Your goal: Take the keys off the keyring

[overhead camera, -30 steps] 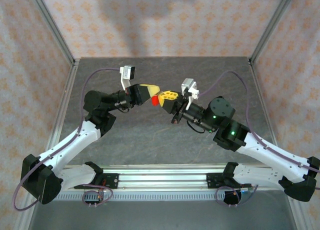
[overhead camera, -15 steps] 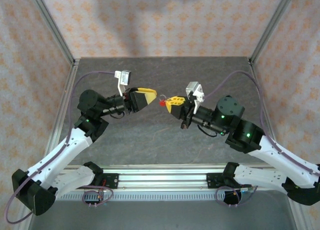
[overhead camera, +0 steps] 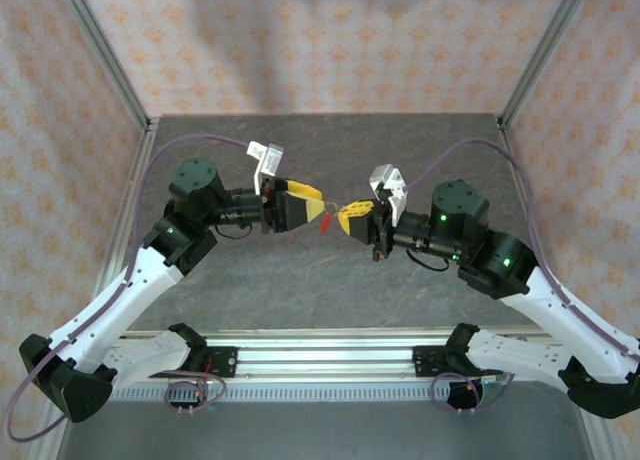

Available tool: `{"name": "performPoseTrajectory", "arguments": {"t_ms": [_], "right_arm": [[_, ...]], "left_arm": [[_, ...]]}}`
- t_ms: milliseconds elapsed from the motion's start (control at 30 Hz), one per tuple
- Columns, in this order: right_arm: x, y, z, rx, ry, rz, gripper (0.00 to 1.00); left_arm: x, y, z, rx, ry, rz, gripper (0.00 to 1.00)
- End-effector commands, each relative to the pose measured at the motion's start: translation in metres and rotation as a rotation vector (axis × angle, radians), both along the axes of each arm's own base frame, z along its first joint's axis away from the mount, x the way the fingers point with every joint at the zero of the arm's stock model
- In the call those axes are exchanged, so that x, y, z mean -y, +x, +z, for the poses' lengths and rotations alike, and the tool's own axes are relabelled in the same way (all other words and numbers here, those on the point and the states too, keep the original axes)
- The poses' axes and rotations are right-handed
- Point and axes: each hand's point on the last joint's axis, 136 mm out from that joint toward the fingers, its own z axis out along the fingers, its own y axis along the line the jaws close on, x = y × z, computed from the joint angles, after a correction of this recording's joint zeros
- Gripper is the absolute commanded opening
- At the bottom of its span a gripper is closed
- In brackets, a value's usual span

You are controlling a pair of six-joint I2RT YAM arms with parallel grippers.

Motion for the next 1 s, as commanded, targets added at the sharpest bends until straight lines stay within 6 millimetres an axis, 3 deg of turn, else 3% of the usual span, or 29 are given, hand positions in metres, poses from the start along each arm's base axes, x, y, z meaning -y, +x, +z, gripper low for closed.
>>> {"name": "performPoseTrajectory", "arguments": {"t_ms": [0, 133, 267, 633, 967], "right_arm": [[0.001, -0.01, 0.014, -0.01, 0.024, 0.048, 0.0], [-0.001, -0.011, 0.013, -0.017, 0.019, 0.061, 0.0], [0.0, -0.011, 0.015, -0.013, 0.023, 0.057, 0.0], [0.002, -0.007, 0.015, -0.001, 0.035, 0.031, 0.0], [0.001, -0.01, 0.011, 0.045, 0.166, 0.04, 0.0]], "left_arm": [[0.006, -0.011, 0.006, 0.038, 0.026, -0.055, 0.55], [0.013, -0.013, 0.007, 0.062, 0.039, -0.08, 0.49], [0.016, -0.016, 0.007, 0.061, 0.04, -0.103, 0.33], [0.013, -0.019, 0.014, 0.093, 0.0, -0.087, 0.01], [-0.002, -0.006, 0.034, 0.077, -0.173, 0.029, 0.0]]}}
